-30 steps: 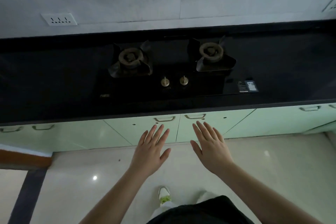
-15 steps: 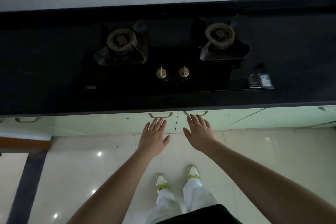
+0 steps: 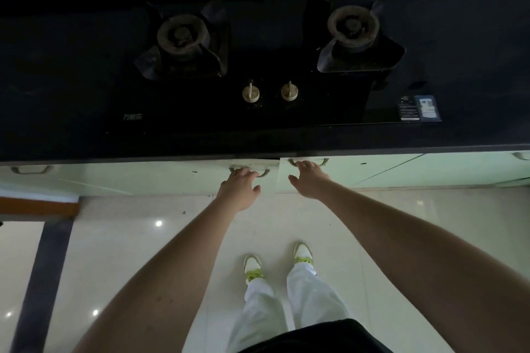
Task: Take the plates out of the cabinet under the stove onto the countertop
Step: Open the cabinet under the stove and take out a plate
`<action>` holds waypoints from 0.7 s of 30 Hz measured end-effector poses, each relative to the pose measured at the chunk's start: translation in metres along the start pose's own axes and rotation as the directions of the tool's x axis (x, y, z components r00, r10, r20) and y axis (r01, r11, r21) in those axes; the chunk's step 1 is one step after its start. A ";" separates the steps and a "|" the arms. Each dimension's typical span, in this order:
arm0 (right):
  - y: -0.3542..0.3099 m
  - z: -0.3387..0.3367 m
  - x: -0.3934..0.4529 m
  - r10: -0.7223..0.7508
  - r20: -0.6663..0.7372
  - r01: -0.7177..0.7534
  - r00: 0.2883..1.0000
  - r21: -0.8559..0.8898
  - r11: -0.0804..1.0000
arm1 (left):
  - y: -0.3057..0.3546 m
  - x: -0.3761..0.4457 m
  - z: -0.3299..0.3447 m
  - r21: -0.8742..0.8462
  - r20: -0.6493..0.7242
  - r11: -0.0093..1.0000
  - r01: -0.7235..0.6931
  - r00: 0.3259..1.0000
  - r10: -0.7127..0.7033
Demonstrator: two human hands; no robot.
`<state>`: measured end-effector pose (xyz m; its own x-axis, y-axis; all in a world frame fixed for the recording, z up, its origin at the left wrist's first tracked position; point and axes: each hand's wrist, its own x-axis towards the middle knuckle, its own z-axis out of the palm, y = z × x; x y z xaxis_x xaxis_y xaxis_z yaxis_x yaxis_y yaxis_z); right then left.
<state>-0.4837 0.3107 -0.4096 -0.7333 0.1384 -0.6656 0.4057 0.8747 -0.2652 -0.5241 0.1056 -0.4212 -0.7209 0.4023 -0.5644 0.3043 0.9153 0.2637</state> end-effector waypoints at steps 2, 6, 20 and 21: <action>0.005 0.002 -0.003 0.000 0.015 -0.001 1.000 0.045 0.999 | -0.001 -0.011 0.006 -0.018 -0.008 1.000 0.001 1.000 -0.001; 0.015 0.023 -0.020 0.017 0.002 -0.017 1.000 0.134 0.991 | -0.003 -0.033 0.020 -0.035 -0.054 0.999 0.012 0.998 -0.013; 0.045 0.097 -0.119 0.278 -0.045 -0.275 0.960 0.066 0.959 | -0.027 -0.096 0.055 -0.045 -0.105 0.999 0.030 0.994 -0.035; 0.049 0.101 -0.126 0.300 -0.065 -0.295 0.952 0.079 0.952 | -0.032 -0.102 0.057 -0.052 -0.106 0.998 0.022 0.994 -0.027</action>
<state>-0.3162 0.2896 -0.4094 -0.6116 0.4246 -0.6676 0.6457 0.7555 -0.1110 -0.4246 0.0365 -0.4171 -0.7907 0.3732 -0.4854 0.2559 0.9216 0.2917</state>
